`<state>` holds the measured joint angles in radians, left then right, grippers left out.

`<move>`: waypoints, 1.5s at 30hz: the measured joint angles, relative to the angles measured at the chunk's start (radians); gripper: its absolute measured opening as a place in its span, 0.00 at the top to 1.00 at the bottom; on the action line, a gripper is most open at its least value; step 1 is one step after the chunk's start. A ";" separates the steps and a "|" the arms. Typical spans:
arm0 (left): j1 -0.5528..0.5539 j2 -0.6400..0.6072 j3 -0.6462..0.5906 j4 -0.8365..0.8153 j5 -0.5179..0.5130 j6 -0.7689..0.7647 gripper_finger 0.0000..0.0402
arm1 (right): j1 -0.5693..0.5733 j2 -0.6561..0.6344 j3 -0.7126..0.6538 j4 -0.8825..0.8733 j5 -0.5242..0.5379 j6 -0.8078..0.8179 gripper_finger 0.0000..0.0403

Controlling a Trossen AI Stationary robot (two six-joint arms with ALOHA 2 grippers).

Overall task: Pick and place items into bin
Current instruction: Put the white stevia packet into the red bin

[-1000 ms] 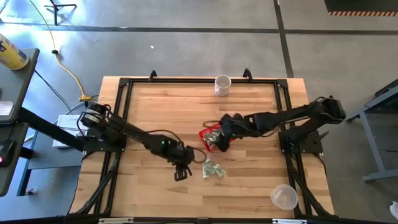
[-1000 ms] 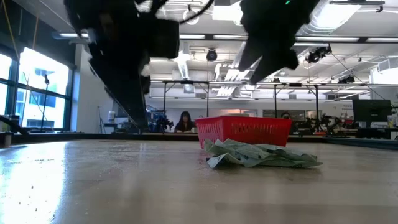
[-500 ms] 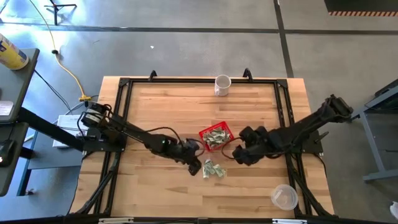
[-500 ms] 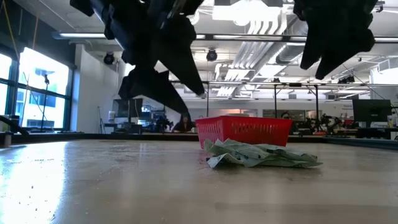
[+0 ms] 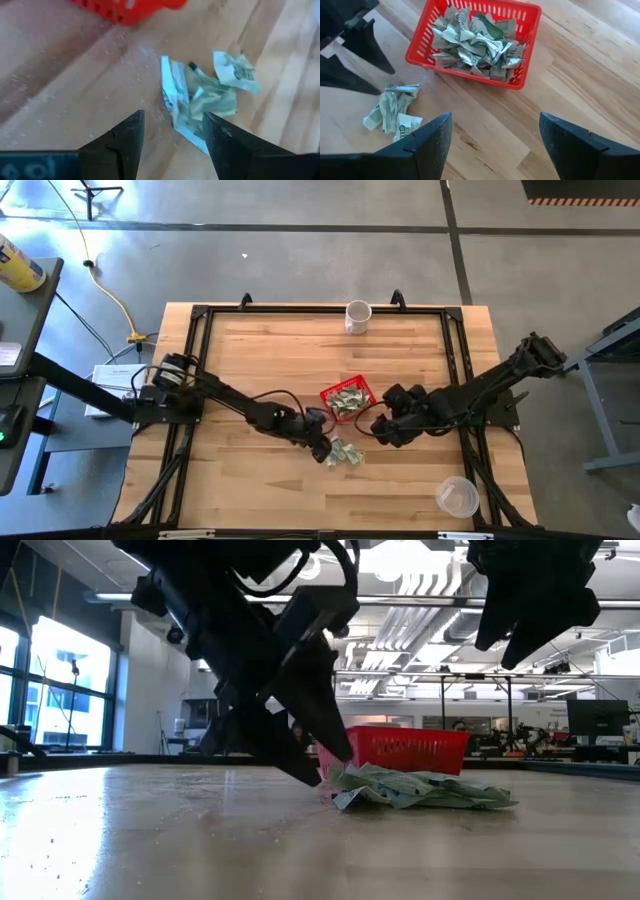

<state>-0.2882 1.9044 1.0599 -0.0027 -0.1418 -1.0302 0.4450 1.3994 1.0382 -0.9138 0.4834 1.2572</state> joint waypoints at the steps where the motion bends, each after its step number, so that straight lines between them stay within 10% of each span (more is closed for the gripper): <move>1: 0.001 0.000 0.000 0.001 -0.011 0.000 0.42 | 0.000 0.000 0.000 0.000 -0.004 0.000 0.28; 9: 0.013 0.038 -0.001 0.074 0.037 0.061 0.47 | 0.000 0.000 0.000 -0.002 -0.011 0.002 0.28; 24: 0.013 0.053 -0.002 0.147 0.094 0.075 0.94 | -0.008 0.000 0.000 -0.052 0.000 -0.003 0.29; 36: 0.013 -0.059 0.000 -0.054 0.115 0.164 0.89 | -0.008 0.000 0.000 -0.085 0.020 -0.009 0.29; 45: -0.038 -0.070 -0.002 -0.296 0.154 0.162 0.42 | -0.008 0.000 0.000 -0.092 0.023 -0.008 0.29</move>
<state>-0.3262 1.8346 1.0584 -0.2984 0.0119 -0.8679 0.4366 1.3998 1.0378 -1.0061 0.5064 1.2488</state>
